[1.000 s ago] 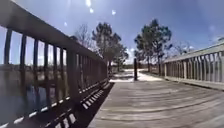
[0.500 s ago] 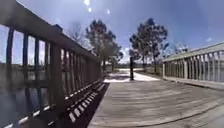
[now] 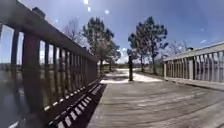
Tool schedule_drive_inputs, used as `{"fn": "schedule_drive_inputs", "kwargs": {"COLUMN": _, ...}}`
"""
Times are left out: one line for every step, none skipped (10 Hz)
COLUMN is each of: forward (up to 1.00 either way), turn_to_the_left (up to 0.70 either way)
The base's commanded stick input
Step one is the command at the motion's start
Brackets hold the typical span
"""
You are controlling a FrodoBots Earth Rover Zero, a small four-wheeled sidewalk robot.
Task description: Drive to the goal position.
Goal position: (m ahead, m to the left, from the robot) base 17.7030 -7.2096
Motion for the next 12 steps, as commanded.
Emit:
{"fn": "schedule_drive_inputs", "kwargs": {"forward": 0.7, "turn_to_the_left": 0.0}}
{"fn": "schedule_drive_inputs", "kwargs": {"forward": 0.7, "turn_to_the_left": 0.0}}
{"fn": "schedule_drive_inputs", "kwargs": {"forward": 0.7, "turn_to_the_left": 0.0}}
{"fn": "schedule_drive_inputs", "kwargs": {"forward": 0.7, "turn_to_the_left": 0.0}}
{"fn": "schedule_drive_inputs", "kwargs": {"forward": 0.7, "turn_to_the_left": 0.0}}
{"fn": "schedule_drive_inputs", "kwargs": {"forward": 0.7, "turn_to_the_left": 0.0}}
{"fn": "schedule_drive_inputs", "kwargs": {"forward": 0.7, "turn_to_the_left": 0.0}}
{"fn": "schedule_drive_inputs", "kwargs": {"forward": 0.7, "turn_to_the_left": 0.0}}
{"fn": "schedule_drive_inputs", "kwargs": {"forward": 0.7, "turn_to_the_left": 0.0}}
{"fn": "schedule_drive_inputs", "kwargs": {"forward": 0.7, "turn_to_the_left": 0.0}}
{"fn": "schedule_drive_inputs", "kwargs": {"forward": 0.7, "turn_to_the_left": 0.0}}
{"fn": "schedule_drive_inputs", "kwargs": {"forward": 0.7, "turn_to_the_left": 0.0}}
